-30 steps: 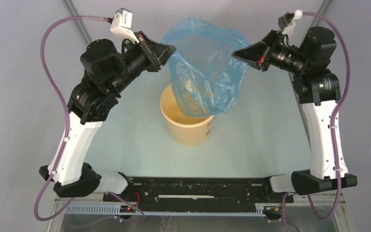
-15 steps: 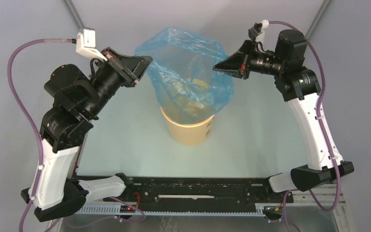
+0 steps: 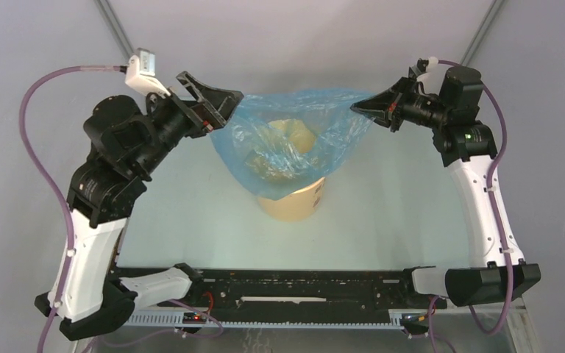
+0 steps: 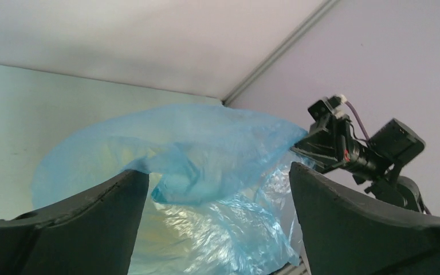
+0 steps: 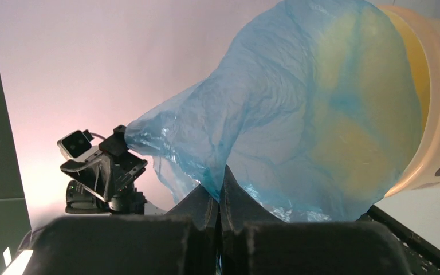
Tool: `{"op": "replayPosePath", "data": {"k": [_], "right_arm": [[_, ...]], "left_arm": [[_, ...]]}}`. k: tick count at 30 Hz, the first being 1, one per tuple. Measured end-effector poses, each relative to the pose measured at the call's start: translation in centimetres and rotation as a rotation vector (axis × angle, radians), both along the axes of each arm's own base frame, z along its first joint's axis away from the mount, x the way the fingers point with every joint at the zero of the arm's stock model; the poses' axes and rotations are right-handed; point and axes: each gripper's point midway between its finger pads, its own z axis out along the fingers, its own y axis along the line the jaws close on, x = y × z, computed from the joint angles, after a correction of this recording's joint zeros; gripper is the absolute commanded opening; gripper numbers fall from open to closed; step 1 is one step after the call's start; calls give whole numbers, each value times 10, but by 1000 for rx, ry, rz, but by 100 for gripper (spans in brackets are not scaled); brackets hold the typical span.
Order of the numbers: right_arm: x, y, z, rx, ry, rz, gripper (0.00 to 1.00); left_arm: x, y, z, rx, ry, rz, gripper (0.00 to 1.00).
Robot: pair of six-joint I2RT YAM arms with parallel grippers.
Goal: Put the trash bags into the trash bin
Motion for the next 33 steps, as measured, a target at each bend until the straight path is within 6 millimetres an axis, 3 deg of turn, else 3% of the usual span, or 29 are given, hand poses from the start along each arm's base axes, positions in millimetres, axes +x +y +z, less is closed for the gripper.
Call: {"op": "replayPosePath", "data": {"k": [6, 10, 16, 18, 21, 24, 26, 29, 33], "right_arm": [[7, -3, 5, -24, -18, -7, 0], [9, -8, 7, -41, -37, -15, 0], [8, -8, 6, -48, -39, -1, 0], [5, -6, 9, -51, -52, 9, 0], [0, -1, 14, -57, -75, 26, 0], [-5, 2, 14, -63, -79, 38, 0], [-6, 3, 13, -70, -79, 33, 0], [-10, 4, 13, -76, -78, 25, 0], [-16, 9, 15, -90, -100, 26, 0]], "left_arm": [[3, 43, 14, -3, -13, 130, 100], [-6, 74, 12, 7, -6, 241, 97], [-2, 116, -10, -10, 98, 426, 94], [10, 106, -26, -15, 143, 382, 88], [40, 74, -64, -14, 266, 251, 82], [76, 40, -109, -16, 393, 141, 75], [96, 16, -149, -10, 502, 79, 74], [105, -17, -188, 7, 622, -8, 75], [101, -66, -209, 43, 667, -142, 72]]}}
